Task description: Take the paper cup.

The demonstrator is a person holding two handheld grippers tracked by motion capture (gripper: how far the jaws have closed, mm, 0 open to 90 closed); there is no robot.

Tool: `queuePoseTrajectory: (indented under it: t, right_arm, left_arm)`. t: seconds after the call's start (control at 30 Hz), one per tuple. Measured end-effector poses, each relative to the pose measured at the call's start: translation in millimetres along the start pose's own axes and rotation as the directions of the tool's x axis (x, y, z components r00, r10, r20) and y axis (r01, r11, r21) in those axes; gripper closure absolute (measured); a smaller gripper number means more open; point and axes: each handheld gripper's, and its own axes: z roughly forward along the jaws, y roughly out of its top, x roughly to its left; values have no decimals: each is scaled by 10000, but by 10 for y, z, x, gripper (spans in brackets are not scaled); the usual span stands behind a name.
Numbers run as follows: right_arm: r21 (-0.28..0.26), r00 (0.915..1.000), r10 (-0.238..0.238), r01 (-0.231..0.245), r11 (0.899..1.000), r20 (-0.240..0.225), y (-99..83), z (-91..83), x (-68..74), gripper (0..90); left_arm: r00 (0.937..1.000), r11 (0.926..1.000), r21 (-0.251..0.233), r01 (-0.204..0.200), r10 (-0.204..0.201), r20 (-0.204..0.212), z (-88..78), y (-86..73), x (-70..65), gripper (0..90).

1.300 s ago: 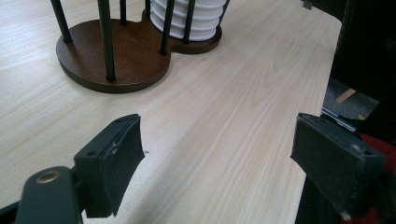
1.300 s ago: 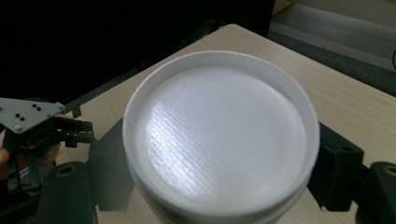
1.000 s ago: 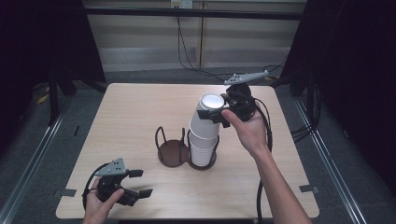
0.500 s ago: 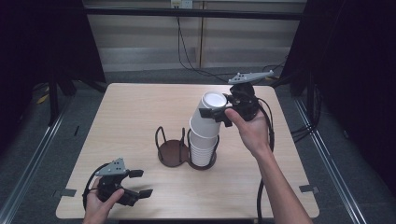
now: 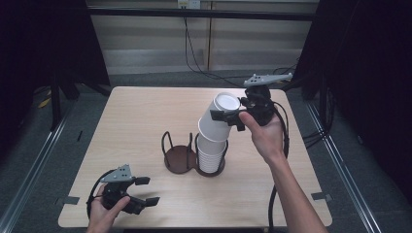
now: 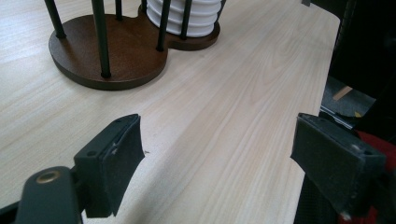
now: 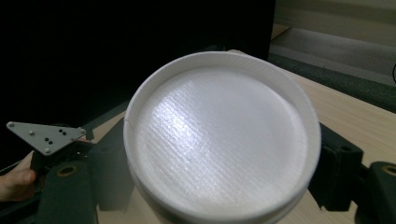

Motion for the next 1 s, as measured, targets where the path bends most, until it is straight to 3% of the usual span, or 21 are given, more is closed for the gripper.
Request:
queuePoseTrajectory:
  t: [0.33,1.0]
  right_arm:
    - [-445,9999,120,-124,9989,-112,20,-124,-26,233]
    - [-821,9993,223,-247,9963,-304,22,-270,-23,238]
  left_arm:
    - [10000,9999,-151,47,-47,36,-3,-2,-6,163]
    - [10000,9998,-192,-12,10,-94,0,4,-19,167]
